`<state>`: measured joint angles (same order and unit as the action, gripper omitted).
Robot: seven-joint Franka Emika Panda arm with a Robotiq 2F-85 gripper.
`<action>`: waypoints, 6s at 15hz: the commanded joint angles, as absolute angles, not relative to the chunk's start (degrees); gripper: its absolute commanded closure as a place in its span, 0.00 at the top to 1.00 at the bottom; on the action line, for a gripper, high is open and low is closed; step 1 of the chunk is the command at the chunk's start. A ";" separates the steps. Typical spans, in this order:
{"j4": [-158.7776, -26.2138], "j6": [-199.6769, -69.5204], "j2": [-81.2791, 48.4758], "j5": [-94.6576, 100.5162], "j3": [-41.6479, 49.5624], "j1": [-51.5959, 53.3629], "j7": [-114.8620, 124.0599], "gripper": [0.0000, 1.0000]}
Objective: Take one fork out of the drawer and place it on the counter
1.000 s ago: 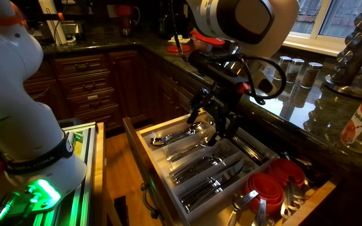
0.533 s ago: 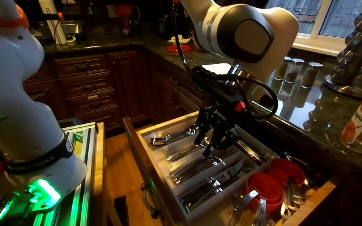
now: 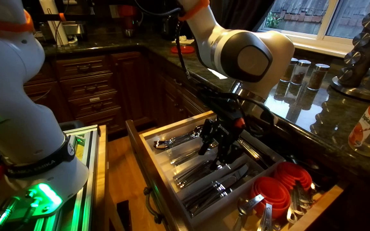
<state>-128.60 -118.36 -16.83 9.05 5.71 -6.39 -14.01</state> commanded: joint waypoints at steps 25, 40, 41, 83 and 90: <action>-124.25 -119.68 -23.90 9.81 3.18 -6.56 -18.19 0.48; -124.29 -119.86 -23.97 11.16 3.56 -6.44 -19.04 0.02; -124.72 -119.76 -23.34 11.47 3.57 -6.27 -18.91 0.02; -100.32 -80.38 -8.86 14.03 1.66 -2.93 -19.65 0.09; -89.76 -78.12 -15.32 14.69 1.75 -2.94 -20.18 0.02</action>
